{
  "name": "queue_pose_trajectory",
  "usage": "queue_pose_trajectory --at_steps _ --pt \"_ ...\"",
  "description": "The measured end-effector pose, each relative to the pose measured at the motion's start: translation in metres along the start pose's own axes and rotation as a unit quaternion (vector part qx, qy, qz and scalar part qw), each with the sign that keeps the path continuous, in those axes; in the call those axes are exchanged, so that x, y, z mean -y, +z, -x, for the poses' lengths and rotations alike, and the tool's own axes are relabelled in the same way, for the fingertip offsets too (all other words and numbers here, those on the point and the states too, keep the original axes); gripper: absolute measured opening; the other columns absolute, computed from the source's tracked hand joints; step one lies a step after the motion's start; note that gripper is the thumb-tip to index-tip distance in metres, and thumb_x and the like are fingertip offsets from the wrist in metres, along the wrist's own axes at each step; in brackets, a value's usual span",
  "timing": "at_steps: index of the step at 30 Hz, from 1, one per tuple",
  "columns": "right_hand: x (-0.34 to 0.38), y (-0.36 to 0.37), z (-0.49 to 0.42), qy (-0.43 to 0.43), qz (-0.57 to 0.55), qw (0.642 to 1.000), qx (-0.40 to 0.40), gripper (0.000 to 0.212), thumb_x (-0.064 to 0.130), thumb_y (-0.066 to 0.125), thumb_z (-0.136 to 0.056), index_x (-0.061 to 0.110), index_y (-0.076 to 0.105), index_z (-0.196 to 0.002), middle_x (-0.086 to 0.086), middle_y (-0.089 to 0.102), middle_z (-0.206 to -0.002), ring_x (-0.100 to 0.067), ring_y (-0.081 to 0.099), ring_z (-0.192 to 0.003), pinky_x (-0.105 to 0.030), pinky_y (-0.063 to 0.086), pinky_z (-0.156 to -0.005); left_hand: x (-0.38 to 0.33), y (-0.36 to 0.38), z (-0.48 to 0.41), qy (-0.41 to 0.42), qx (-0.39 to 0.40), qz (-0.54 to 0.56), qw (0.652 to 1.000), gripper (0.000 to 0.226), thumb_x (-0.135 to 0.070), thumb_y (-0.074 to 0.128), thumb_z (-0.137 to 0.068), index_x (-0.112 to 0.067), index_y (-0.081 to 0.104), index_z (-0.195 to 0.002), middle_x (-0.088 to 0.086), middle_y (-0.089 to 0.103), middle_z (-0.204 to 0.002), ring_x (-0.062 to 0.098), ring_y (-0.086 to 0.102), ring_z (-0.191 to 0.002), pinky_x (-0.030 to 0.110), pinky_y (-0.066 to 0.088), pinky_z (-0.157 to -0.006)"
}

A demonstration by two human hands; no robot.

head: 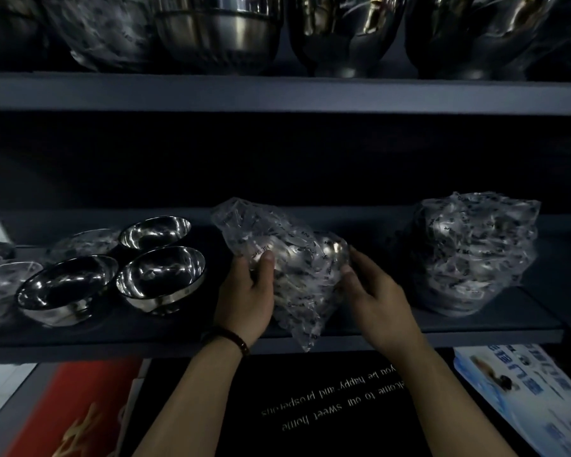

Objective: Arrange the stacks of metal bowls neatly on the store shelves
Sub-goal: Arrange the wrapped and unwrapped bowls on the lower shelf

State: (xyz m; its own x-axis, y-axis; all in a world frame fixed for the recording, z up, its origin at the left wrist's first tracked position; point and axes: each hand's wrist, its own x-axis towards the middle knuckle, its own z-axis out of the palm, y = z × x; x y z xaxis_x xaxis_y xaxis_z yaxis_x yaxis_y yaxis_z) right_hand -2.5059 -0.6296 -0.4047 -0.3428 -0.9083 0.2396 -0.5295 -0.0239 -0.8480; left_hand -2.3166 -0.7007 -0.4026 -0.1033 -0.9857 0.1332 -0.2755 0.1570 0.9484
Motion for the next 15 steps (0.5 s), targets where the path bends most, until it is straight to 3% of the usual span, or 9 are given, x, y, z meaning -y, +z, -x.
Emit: queue_pose_trajectory --at_steps 2,7,10,13,15 --pt "0.002 0.001 0.000 0.000 0.012 1.000 -0.010 0.053 0.042 0.049 -0.110 0.030 0.043 -0.161 0.008 0.064 -0.146 -0.004 0.059 -0.127 -0.014 0.045 -0.095 0.003 0.001 -0.003 0.000 -0.003 -0.015 1.000 0.039 -0.054 0.038 -0.106 -0.019 0.054 -0.114 -0.004 0.060 -0.080 0.007 0.058 -0.070 0.025 0.038 -0.059" --pt "0.003 0.003 -0.001 -0.011 0.018 0.999 -0.027 0.054 0.043 0.050 -0.108 0.031 0.044 -0.160 0.004 0.065 -0.146 -0.012 0.060 -0.133 -0.029 0.048 -0.109 0.010 0.001 -0.008 -0.001 0.030 -0.028 0.999 0.040 -0.051 0.035 -0.108 -0.016 0.050 -0.118 -0.003 0.059 -0.083 0.001 0.053 -0.066 0.021 0.038 -0.059" --pt "0.004 0.003 -0.001 -0.009 0.022 0.999 -0.027 0.054 0.044 0.050 -0.108 0.033 0.044 -0.160 0.006 0.065 -0.144 -0.012 0.060 -0.132 -0.028 0.047 -0.105 0.012 -0.001 -0.011 -0.006 0.063 -0.008 0.998 0.036 -0.055 0.032 -0.107 -0.027 0.046 -0.124 -0.004 0.065 -0.102 -0.002 0.057 -0.086 0.025 0.044 -0.076" --pt "0.006 0.004 -0.001 0.012 0.014 1.000 -0.020 0.045 0.043 0.050 -0.109 0.033 0.053 -0.152 0.011 0.070 -0.130 -0.010 0.063 -0.123 -0.025 0.047 -0.097 0.012 -0.002 -0.010 -0.022 0.074 0.052 0.996 0.055 -0.073 0.035 -0.094 -0.034 0.050 -0.130 0.002 0.070 -0.110 0.018 0.069 -0.102 0.048 0.055 -0.097" --pt "0.005 0.005 0.000 0.016 0.017 1.000 -0.012 0.032 0.044 0.050 -0.109 0.033 0.065 -0.134 0.014 0.074 -0.113 -0.009 0.067 -0.112 -0.021 0.049 -0.085 0.015 -0.002 -0.005 -0.026 0.069 0.099 0.992 0.049 -0.072 0.040 -0.093 -0.040 0.052 -0.129 0.001 0.073 -0.107 0.022 0.072 -0.101 0.059 0.057 -0.096"
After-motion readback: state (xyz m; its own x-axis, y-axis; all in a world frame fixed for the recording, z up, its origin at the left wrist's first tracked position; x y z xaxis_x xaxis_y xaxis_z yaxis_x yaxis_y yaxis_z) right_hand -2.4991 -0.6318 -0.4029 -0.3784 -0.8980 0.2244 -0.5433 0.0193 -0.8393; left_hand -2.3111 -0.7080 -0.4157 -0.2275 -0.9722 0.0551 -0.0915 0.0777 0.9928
